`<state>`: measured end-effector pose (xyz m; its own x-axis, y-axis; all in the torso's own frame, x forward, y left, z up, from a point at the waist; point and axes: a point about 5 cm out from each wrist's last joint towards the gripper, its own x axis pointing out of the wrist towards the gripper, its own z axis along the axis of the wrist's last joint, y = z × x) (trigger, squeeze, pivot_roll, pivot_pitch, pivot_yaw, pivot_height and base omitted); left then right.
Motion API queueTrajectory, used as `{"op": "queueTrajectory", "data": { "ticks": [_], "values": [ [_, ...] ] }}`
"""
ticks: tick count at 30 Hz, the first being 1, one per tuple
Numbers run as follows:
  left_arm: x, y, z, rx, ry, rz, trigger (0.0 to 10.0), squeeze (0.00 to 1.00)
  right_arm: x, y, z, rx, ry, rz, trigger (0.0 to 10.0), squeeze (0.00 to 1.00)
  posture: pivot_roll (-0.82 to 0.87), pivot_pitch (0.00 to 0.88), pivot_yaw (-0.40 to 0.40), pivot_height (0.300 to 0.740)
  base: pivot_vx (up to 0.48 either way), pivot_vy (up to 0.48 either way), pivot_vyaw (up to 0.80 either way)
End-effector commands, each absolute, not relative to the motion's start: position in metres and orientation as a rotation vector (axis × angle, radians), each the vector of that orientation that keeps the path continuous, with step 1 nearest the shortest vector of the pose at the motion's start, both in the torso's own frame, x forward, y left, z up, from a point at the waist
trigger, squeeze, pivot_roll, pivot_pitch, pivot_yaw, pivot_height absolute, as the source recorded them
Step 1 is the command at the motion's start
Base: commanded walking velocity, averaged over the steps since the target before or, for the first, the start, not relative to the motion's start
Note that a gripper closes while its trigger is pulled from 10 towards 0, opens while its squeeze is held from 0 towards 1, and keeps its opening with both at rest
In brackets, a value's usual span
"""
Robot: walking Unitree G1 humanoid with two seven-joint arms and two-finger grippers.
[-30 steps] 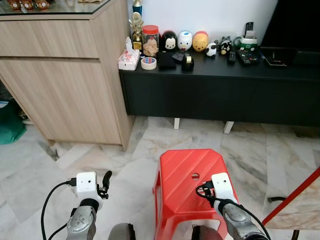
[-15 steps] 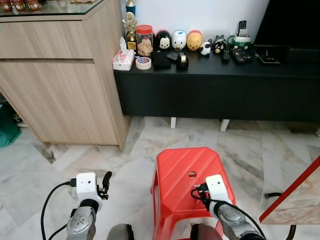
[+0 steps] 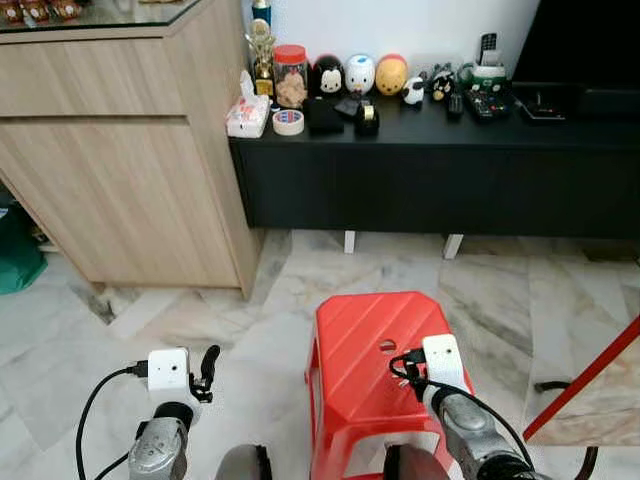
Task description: Hang keys on a hook
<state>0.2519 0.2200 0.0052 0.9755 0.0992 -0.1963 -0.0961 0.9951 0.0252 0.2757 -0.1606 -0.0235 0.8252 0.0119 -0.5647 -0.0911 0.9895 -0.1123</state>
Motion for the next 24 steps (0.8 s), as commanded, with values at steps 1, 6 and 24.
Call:
{"op": "queueTrajectory", "data": {
  "ticks": [1, 6, 24],
  "values": [
    [0.2508, 0.2211, 0.0060, 0.025, 0.204, 0.090, 10.0, 0.00, 0.2784, -0.1610, -0.0218, -0.156, 0.603, 0.057, 10.0, 0.00, 0.03, 0.077, 0.003, 0.617, 0.000, 0.000, 0.00],
    [0.2488, 0.2223, 0.0072, 0.029, 0.197, 0.090, 10.0, 0.00, 0.2793, -0.1572, -0.0215, -0.169, 0.608, 0.086, 10.0, 0.00, 0.04, 0.087, 0.004, 0.617, 0.000, 0.000, 0.00],
    [0.2428, 0.2260, 0.0078, 0.040, 0.208, 0.093, 10.0, 0.00, 0.2768, -0.1551, -0.0259, -0.216, 0.668, 0.084, 10.0, 0.00, 0.06, 0.106, 0.012, 0.617, 0.000, 0.000, 0.00]
  ]
}}
